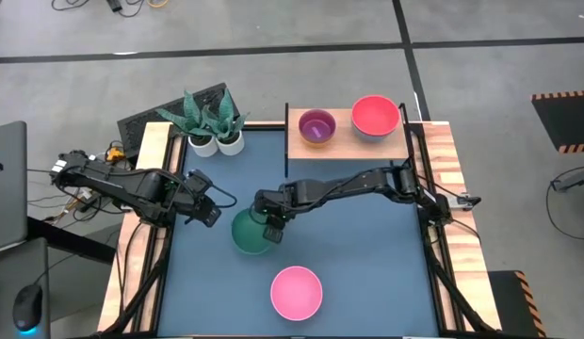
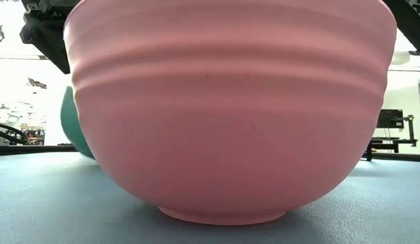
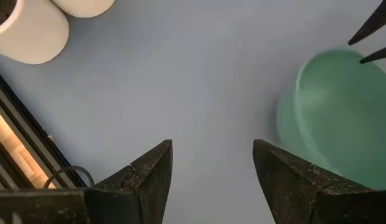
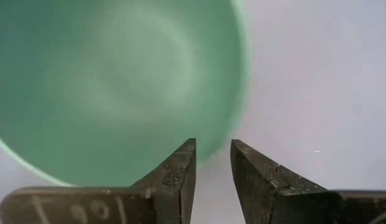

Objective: Place and stack bowls onto a shelf
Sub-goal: Stack the green bowl on top of the pink bowl on the shelf

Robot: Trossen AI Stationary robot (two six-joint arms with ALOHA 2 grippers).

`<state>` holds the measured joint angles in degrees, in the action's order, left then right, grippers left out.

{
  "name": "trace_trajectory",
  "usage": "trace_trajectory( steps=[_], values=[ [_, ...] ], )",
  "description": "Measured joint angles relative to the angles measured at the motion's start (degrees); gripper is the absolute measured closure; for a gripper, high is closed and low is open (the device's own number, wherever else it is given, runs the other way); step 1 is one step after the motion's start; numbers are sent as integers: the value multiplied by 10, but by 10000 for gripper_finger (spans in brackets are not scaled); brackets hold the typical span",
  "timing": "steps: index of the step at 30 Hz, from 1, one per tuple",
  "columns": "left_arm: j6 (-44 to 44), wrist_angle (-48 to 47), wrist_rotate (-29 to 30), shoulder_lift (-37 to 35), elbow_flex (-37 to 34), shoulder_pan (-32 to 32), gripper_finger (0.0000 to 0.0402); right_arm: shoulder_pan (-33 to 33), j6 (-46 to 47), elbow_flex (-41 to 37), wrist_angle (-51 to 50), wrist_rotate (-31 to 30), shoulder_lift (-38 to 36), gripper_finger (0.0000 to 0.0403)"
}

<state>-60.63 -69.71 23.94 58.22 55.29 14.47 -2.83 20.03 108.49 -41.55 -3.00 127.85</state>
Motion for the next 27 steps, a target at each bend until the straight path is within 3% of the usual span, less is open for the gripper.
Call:
trace_trajectory(
  steps=[27],
  values=[
    [0, 2, 10, 0, 0, 0, 193, 11, 36, 0, 65, -15, -1, 268]
  ],
)
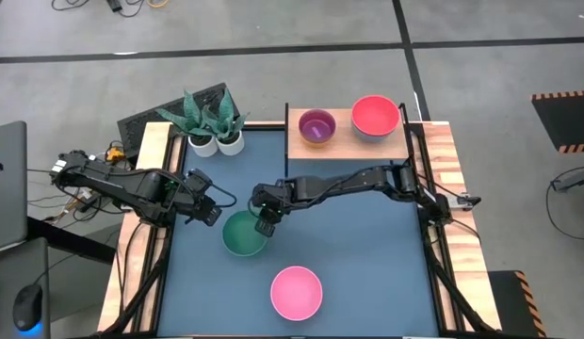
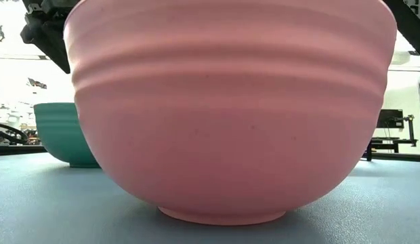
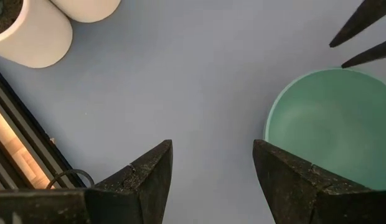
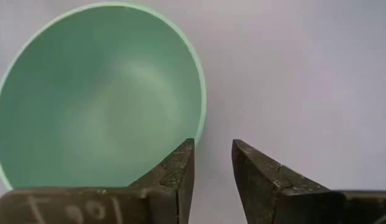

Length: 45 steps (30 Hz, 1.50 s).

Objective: Place and stack bowls onto a shelf
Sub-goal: Stack the green bowl on top of the pink bowl on the shelf

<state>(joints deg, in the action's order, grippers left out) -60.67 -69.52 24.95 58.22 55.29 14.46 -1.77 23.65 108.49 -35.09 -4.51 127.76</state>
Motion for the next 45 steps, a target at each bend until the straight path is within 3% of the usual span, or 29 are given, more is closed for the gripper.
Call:
trace_trajectory(
  steps=[13, 23, 28, 35, 45],
  values=[
    [0, 0, 8, 0, 0, 0, 193, 8, 18, 2, 13, 14, 0, 195],
    [1, 0, 9, 0, 0, 0, 193, -1, 23, -1, 25, 13, 35, 197],
    [1, -1, 9, 0, 0, 0, 193, 0, 54, -2, 2, 13, 43, 230],
    [1, -2, 10, 0, 0, 0, 193, 5, 61, 1, -34, 21, 37, 376],
    [11, -3, 12, 0, 0, 0, 193, 24, 51, -3, -119, 31, -10, 376]
  ],
)
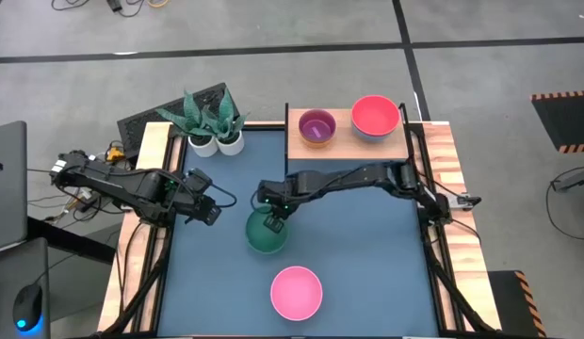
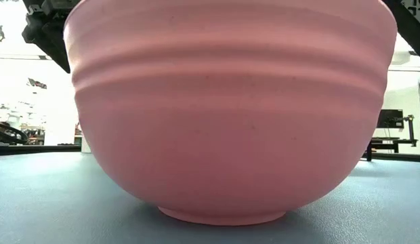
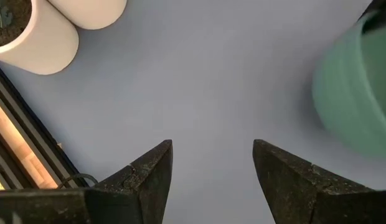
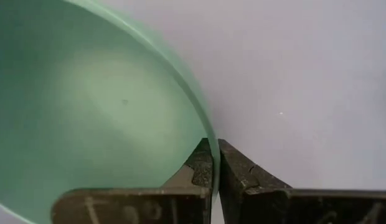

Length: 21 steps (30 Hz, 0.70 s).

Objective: Place and stack bowls onto a shelf
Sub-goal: Stack the green bowl on top of the pink bowl on the shelf

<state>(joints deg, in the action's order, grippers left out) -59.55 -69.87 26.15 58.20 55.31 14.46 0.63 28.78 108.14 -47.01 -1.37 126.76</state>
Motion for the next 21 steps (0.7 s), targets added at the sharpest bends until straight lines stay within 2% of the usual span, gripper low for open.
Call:
trace_trajectory(
  steps=[7, 13, 18, 21],
  values=[
    [0, -1, 1, 0, 0, 0, 193, 20, -47, 0, -107, 0, -90, 376],
    [-1, -1, 1, 0, 0, 0, 193, 47, -77, 0, -227, -4, -207, 376],
    [-8, 4, 2, 0, 0, 0, 193, 99, -68, 1, -293, -51, -317, 376],
    [-12, 4, 2, 0, 0, 0, 193, 152, -61, 1, -319, -71, -378, 376]
  ],
)
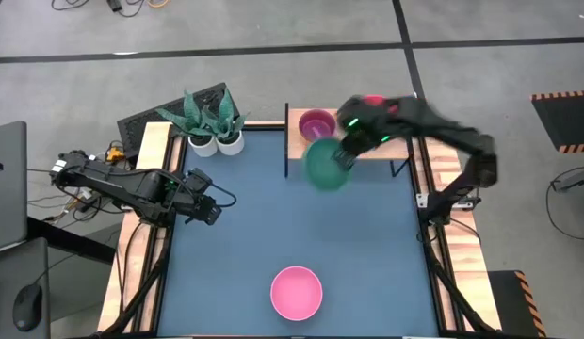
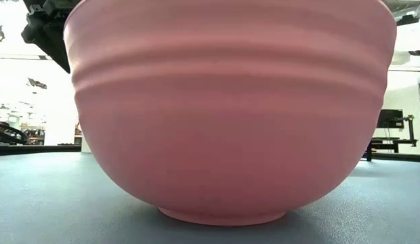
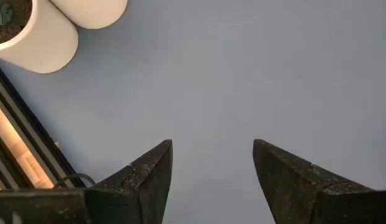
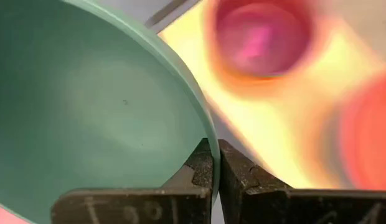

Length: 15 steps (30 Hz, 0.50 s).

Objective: Place and stack bowls onto a shelf
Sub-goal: Stack the green bowl on top of the pink bowl on the shelf

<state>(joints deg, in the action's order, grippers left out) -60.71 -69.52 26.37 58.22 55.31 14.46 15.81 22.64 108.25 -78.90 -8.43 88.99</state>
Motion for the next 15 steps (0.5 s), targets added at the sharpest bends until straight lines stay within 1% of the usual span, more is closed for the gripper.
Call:
trace_trajectory(
  steps=[5, 8, 11, 15],
  values=[
    [-14, 0, 0, 0, 0, 0, 193, 110, 8, 0, -7, -45, -76, 376],
    [-22, 0, 0, 0, 0, 0, 193, 189, 13, 1, -21, -59, -100, 376],
    [-25, 0, 0, 0, 0, 0, 193, 275, 6, 0, -35, -56, -107, 376],
    [-31, 0, -1, 0, 0, 0, 193, 364, -17, 0, -39, -14, -97, 376]
  ],
)
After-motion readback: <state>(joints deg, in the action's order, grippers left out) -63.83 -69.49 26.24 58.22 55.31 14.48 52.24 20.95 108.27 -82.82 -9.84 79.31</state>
